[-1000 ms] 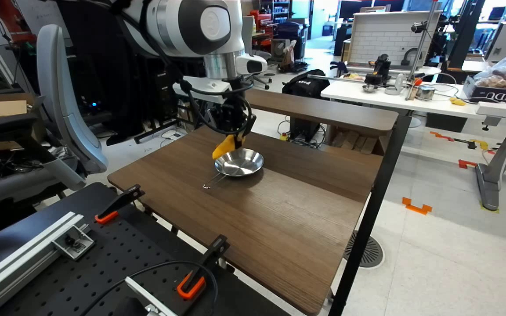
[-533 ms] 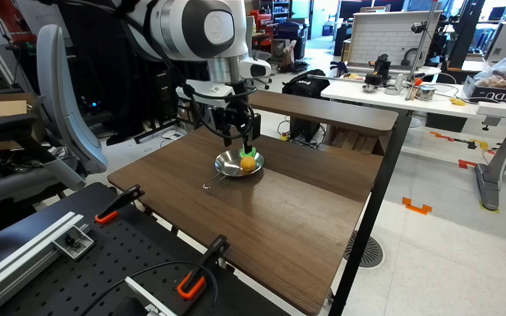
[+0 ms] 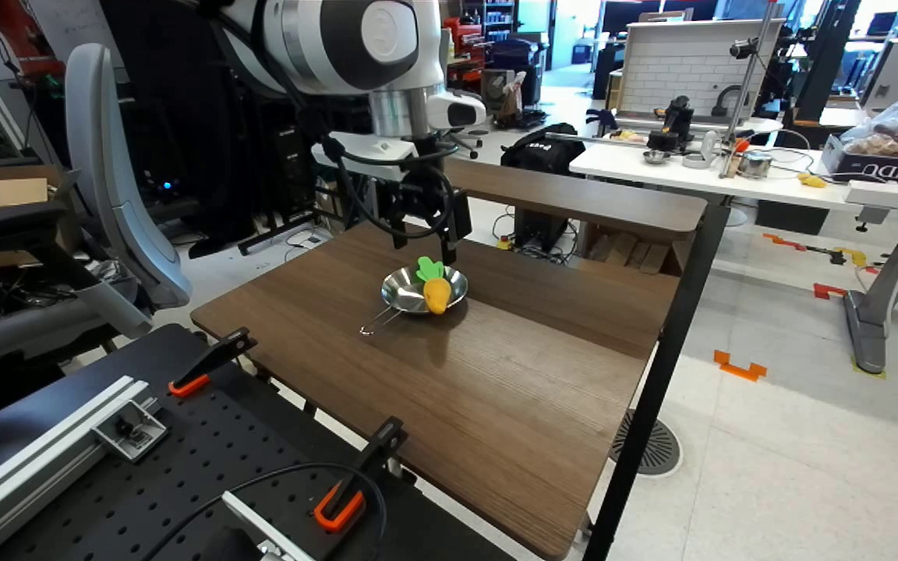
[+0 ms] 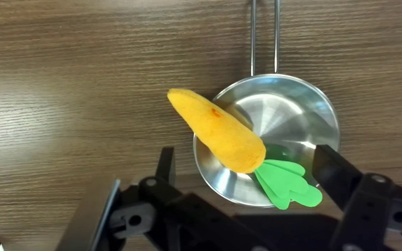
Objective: Put the carrot plushy on the pan
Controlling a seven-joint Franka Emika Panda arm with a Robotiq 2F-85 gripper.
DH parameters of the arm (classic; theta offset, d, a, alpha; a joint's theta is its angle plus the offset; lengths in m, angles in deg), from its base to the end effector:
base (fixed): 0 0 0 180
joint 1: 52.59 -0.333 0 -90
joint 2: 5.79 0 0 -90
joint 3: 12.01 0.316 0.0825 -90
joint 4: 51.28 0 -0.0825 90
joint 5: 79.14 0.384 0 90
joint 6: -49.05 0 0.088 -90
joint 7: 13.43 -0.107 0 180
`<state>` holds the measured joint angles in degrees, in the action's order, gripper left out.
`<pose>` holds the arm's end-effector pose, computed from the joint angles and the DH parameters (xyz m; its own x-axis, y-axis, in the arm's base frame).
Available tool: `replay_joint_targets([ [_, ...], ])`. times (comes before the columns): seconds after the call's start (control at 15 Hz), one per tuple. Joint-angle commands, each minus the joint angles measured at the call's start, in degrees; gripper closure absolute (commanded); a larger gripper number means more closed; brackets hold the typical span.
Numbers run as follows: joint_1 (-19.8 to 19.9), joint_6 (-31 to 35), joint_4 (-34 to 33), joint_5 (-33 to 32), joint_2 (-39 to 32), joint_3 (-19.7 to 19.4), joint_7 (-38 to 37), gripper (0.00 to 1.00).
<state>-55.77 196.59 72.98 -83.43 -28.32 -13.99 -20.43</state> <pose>0.5659 0.0130 0.2114 0.9992 -0.0351 0.0177 -0.0360 -0.9980 0.0524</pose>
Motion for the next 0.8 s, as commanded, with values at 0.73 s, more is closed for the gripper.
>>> replay_joint_targets([
  [0.73,1.28,-17.42,11.37,0.57,21.09,0.58,1.40,0.00],
])
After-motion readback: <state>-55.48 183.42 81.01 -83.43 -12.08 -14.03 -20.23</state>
